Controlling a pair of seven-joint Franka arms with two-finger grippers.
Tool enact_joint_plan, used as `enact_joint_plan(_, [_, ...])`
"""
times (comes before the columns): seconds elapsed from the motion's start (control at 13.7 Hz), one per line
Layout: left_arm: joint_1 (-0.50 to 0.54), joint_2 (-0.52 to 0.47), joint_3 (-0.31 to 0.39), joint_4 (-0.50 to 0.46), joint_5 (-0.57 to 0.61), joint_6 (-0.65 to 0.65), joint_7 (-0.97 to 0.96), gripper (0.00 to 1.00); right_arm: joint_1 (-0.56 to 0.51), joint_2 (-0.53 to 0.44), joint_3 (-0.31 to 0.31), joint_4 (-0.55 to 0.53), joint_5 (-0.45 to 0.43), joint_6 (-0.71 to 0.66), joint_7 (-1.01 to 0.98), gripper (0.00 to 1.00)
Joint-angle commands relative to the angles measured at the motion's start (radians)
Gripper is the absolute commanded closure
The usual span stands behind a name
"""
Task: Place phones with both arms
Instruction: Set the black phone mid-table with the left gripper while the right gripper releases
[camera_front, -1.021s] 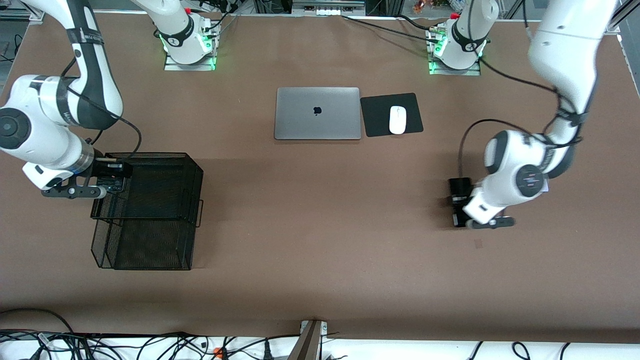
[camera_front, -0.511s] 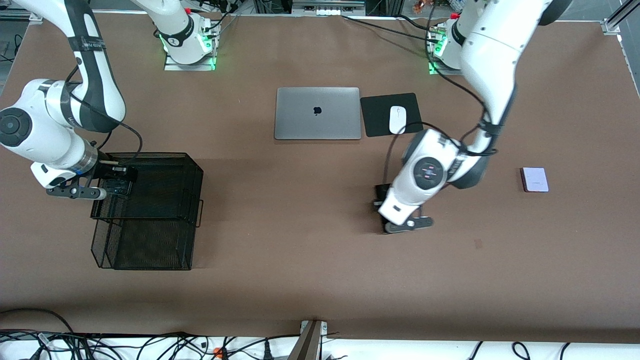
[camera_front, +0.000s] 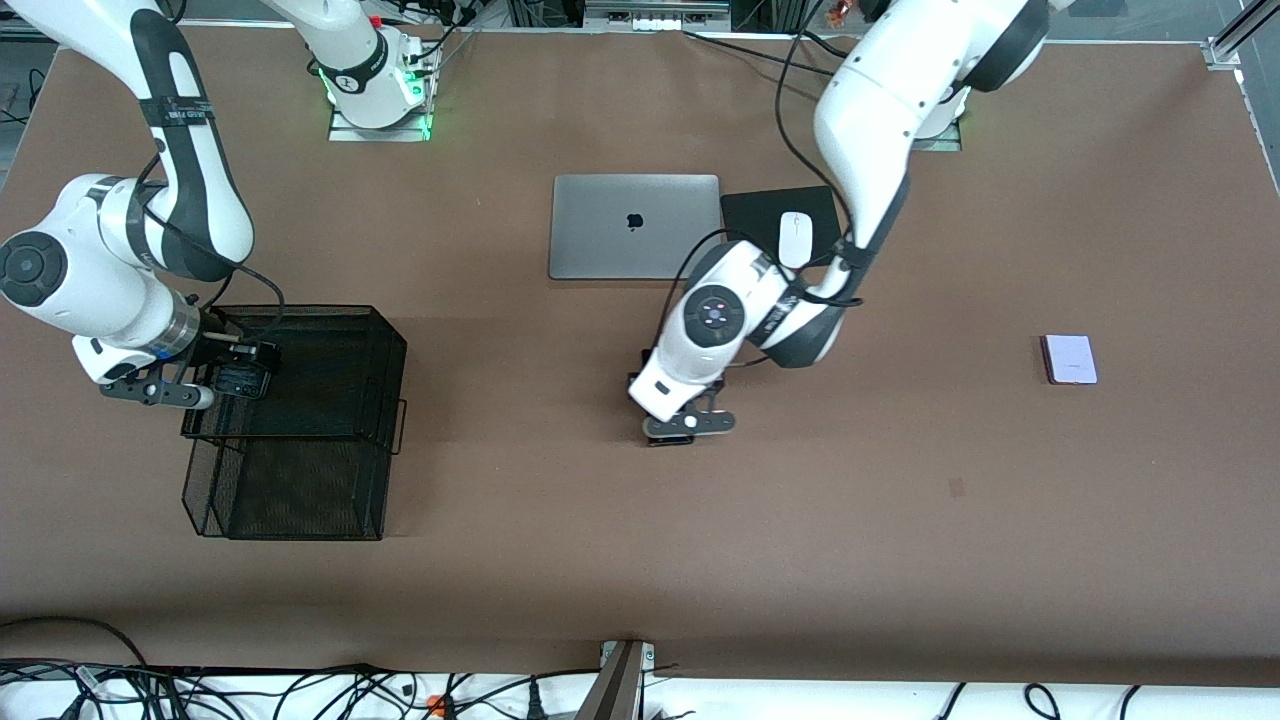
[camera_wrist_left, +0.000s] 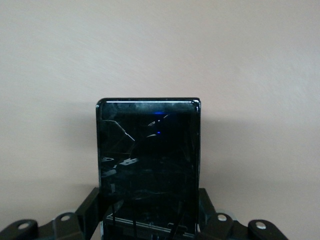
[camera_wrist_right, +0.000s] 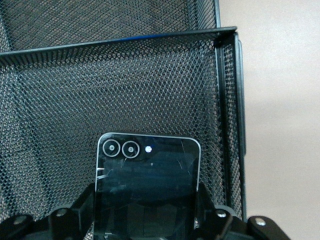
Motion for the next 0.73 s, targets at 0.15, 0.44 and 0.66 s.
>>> enact_joint_plan(0.15, [-0.074,0.076,0.026,0.138,-0.017,-0.041,0.006,1.0,-0.011,-0.011,0.003,0.0,0.022,0.028,-0.009,0.0])
enact_joint_plan(0.44, [-0.093,0.078,0.029,0.137,-0.015,-0.038,0.003,0.33,-0.008,-0.011,0.004,0.089,0.021,-0.032,-0.01,0.0])
enact_joint_plan(0.66, [-0.094,0.079,0.029,0.138,-0.014,-0.03,-0.047,0.0,0.004,-0.009,0.01,0.231,0.022,-0.226,0.005,0.01])
